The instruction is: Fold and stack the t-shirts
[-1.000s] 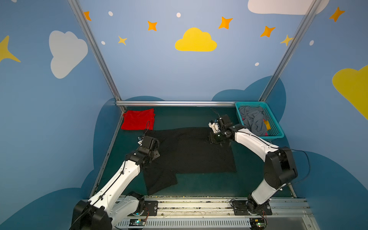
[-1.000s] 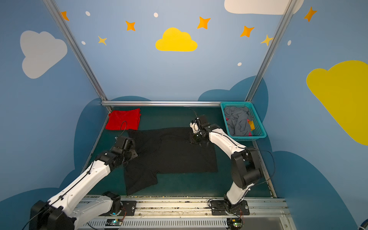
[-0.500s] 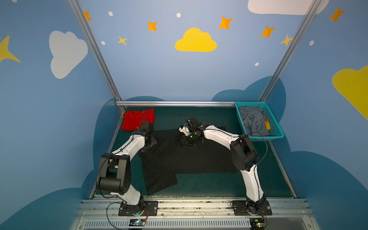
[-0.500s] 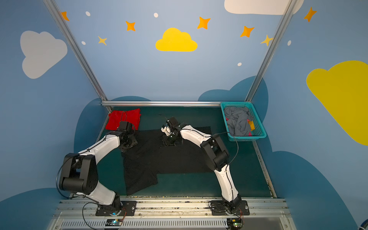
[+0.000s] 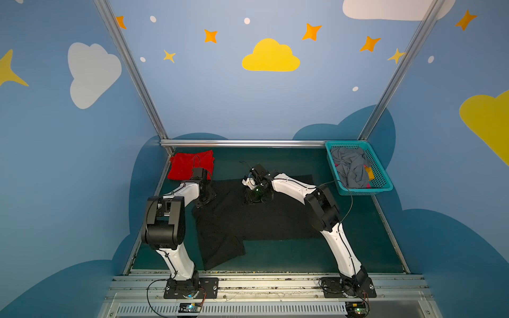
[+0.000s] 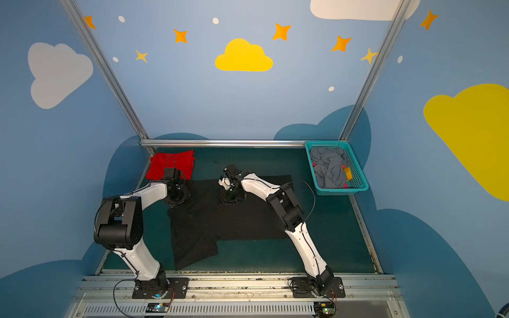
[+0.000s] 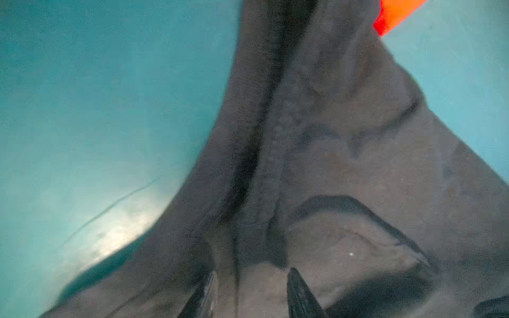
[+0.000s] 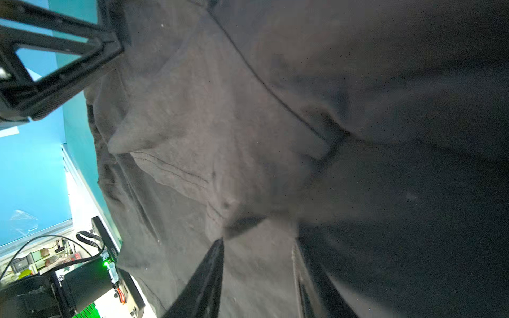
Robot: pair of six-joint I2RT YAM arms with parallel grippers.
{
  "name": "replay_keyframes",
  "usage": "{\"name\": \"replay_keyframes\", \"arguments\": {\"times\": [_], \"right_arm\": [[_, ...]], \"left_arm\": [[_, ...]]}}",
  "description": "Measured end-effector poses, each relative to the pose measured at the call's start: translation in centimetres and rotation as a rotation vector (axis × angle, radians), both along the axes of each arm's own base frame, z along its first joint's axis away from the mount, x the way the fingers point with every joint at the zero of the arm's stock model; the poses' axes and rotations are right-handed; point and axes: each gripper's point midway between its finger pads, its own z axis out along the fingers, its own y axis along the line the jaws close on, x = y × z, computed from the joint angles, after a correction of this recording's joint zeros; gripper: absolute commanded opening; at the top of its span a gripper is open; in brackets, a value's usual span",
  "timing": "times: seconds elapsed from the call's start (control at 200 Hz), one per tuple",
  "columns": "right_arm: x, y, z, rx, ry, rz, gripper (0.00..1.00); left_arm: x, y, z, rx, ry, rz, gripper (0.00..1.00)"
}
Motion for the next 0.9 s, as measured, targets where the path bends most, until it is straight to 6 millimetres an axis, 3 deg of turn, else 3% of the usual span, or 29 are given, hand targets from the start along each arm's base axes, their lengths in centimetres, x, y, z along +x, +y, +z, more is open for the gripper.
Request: {"name": "replay_keyframes", "arguments": {"times": [0.26, 0.401, 0.556, 0.716, 0.901], "right_arm": [[-0.1, 1.1, -0.2, 0.001, -0.002, 0.009, 0.42], [0.3, 1.5, -0.4, 0.000, -0.006, 0.008, 0.32], [0.2, 1.4, -0.6, -0.012, -0.002, 0.004, 0.14], [0.0, 1.2, -0.7, -0.025, 0.005, 0.007, 0.10], [-0.3, 0.7, -1.1, -0.059, -0.002, 0.014, 0.09]], "left_arm": [[1.3, -0.3, -0.1, -0.036, -0.024, -0.007, 0.39], [1.8, -0.2, -0.2, -0.043, -0.029, -0.007, 0.30], [1.9, -0.1, -0.3, -0.044, -0.027, -0.006, 0.16], [1.9, 0.0, -0.3, -0.044, -0.026, -0.005, 0.05], [2.1, 0.3, 0.2, -0.039, -0.027, -0.011, 0.05]]}}
